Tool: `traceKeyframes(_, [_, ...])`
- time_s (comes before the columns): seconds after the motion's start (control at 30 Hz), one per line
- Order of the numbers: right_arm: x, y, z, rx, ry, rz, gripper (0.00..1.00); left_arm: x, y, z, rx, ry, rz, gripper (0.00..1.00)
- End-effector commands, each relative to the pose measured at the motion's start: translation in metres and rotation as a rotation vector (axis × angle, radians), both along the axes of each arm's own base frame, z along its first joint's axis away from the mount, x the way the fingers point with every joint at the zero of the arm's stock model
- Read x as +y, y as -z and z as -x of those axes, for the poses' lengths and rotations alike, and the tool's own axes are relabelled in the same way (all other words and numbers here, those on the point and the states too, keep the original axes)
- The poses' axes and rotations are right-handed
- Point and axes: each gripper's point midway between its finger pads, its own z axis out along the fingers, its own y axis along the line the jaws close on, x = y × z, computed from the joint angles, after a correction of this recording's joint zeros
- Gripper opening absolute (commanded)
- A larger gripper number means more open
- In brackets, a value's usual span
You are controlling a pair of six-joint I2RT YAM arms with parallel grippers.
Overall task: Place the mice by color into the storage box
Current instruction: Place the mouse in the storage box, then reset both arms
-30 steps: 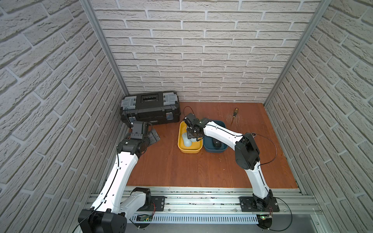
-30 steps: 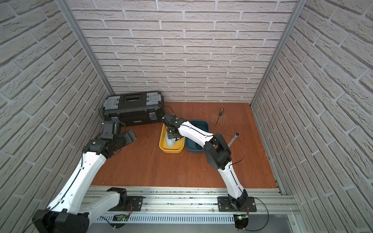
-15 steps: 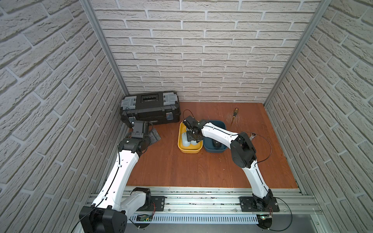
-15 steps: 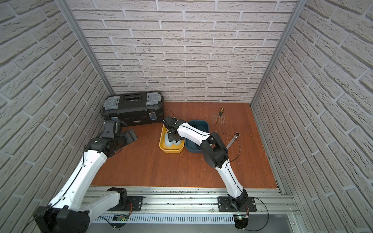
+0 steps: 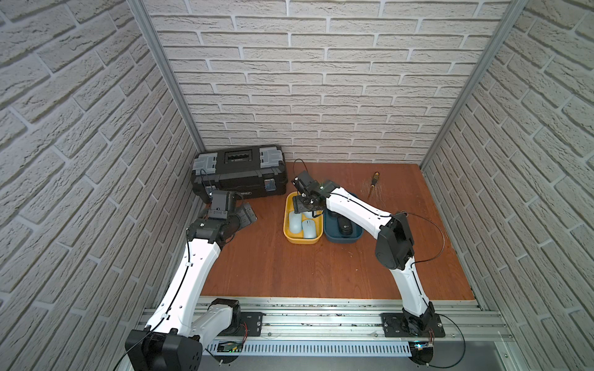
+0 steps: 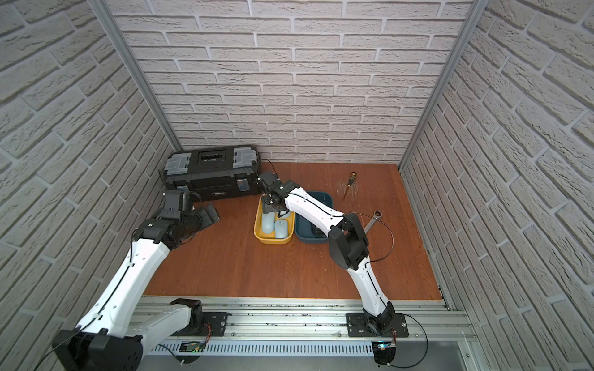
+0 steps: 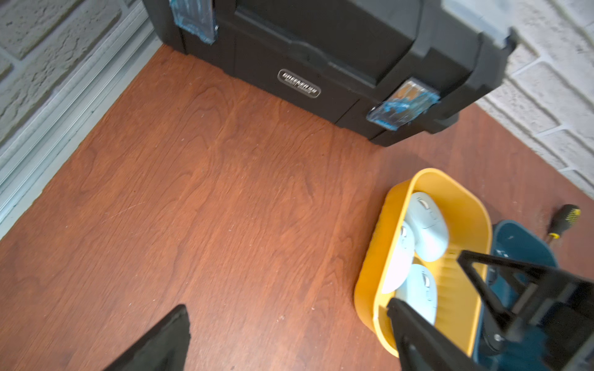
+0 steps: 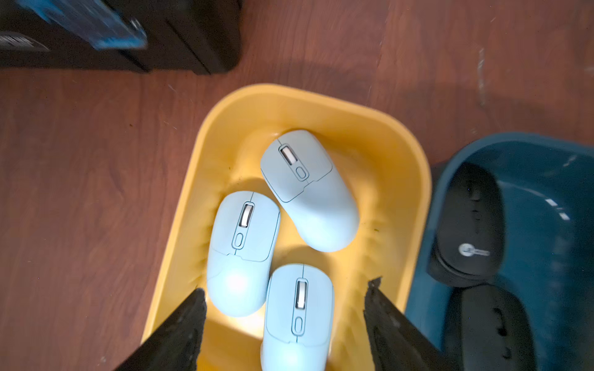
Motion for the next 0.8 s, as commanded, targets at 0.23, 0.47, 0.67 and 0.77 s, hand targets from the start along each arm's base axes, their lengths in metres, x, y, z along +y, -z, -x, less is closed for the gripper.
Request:
traceKeyframes(0.23, [-0.117, -0.14, 0.016, -0.362, 0.096, 0.1, 0.92, 0.009, -0.022, -0.019, 0.012, 0.015, -0.089, 0.98])
traceKeyframes(0.47, [-0.235, -0.133, 0.038, -0.391, 0.321, 0.083, 0.93, 0.013, -0.022, -0.033, -0.093, 0.078, -0.214, 0.98])
traceKeyframes(0.67, [-0.31, -0.096, 0.047, -0.459, 0.431, 0.096, 0.92, 0.006, -0.011, -0.048, -0.184, 0.119, -0.26, 0.98])
traceKeyframes(0.77, [-0.33, -0.068, 0.056, -0.45, 0.437, 0.114, 0.92, -0.002, -0.004, -0.057, -0.215, 0.148, -0.283, 0.98])
